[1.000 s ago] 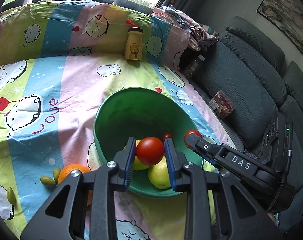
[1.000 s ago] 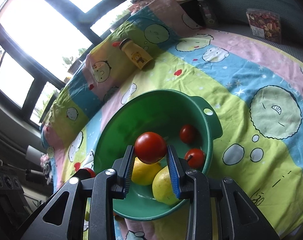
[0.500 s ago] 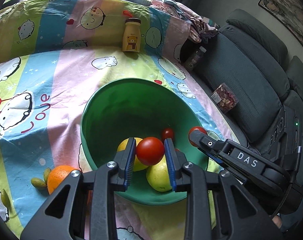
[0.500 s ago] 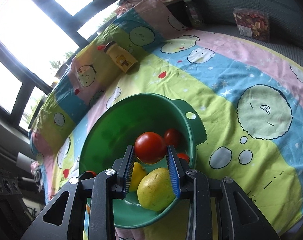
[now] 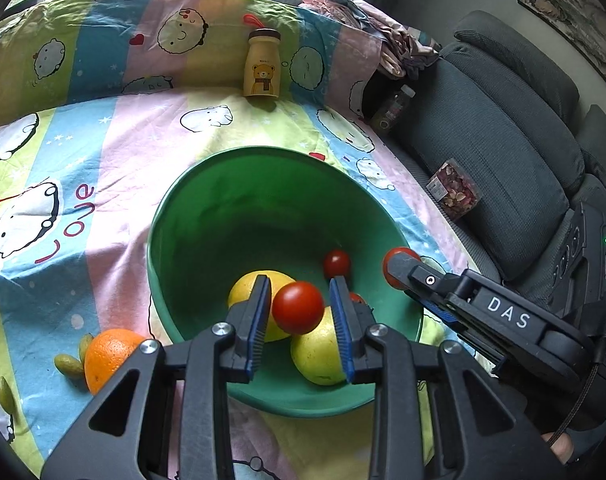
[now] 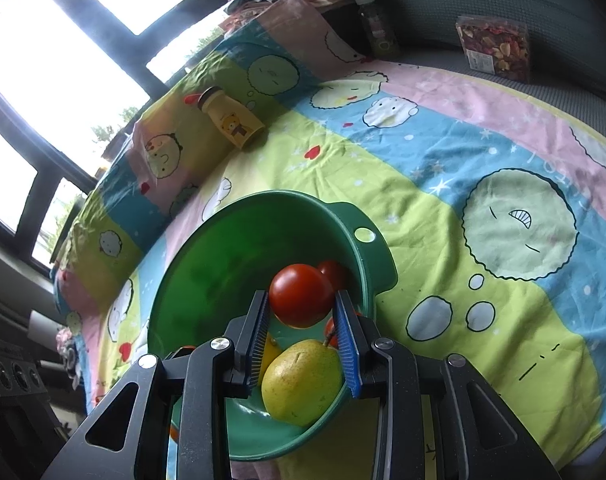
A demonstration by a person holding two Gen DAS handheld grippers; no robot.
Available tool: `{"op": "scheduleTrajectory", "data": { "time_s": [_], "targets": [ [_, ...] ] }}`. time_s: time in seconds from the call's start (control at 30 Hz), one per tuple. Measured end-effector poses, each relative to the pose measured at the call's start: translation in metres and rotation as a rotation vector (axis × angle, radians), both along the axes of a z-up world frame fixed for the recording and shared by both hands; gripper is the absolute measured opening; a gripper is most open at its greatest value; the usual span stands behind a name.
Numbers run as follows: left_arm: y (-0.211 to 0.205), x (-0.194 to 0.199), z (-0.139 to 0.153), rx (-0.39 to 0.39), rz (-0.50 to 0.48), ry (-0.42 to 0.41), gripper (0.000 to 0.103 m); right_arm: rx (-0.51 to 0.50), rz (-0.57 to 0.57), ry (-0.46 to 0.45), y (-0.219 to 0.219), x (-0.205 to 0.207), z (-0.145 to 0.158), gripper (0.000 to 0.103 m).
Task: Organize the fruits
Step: 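Open the right tool to drop the tomato into the bowl, then move the open right tool toward the orange and green olives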
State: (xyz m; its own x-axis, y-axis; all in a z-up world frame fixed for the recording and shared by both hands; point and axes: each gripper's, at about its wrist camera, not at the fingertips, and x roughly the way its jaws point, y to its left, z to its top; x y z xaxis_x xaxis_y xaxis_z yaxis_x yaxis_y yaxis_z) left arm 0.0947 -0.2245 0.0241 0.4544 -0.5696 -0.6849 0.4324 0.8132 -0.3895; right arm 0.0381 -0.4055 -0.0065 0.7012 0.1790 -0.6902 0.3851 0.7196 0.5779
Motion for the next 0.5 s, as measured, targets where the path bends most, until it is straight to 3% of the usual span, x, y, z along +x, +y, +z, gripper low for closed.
{"op": "scheduleTrajectory", "data": {
  "time_s": [0.07, 0.13, 0.2, 0.27, 0.5],
  "targets": [
    [0.002, -0.003, 0.003, -0.015, 0.006, -0.007, 0.052, -0.006, -0.009, -0.014, -0.001, -0.001, 0.002, 0.035],
    [0.006, -0.006, 0.008, -0.041, 0.001, -0.022, 0.056, 0.001, -0.012, -0.038, -0.002, -0.003, 0.005, 0.036],
    [0.01, -0.011, 0.013, -0.04, 0.006, -0.039, 0.064, 0.009, -0.012, -0.052, -0.002, -0.004, 0.008, 0.048],
    [0.015, -0.016, 0.018, -0.037, 0.018, -0.056, 0.068, 0.009, -0.015, -0.075, -0.001, -0.006, 0.01, 0.063],
    [0.059, -0.032, 0.028, -0.032, 0.101, -0.064, 0.077, 0.038, 0.015, -0.122, 0.005, -0.01, 0.017, 0.072]
  ]
}}
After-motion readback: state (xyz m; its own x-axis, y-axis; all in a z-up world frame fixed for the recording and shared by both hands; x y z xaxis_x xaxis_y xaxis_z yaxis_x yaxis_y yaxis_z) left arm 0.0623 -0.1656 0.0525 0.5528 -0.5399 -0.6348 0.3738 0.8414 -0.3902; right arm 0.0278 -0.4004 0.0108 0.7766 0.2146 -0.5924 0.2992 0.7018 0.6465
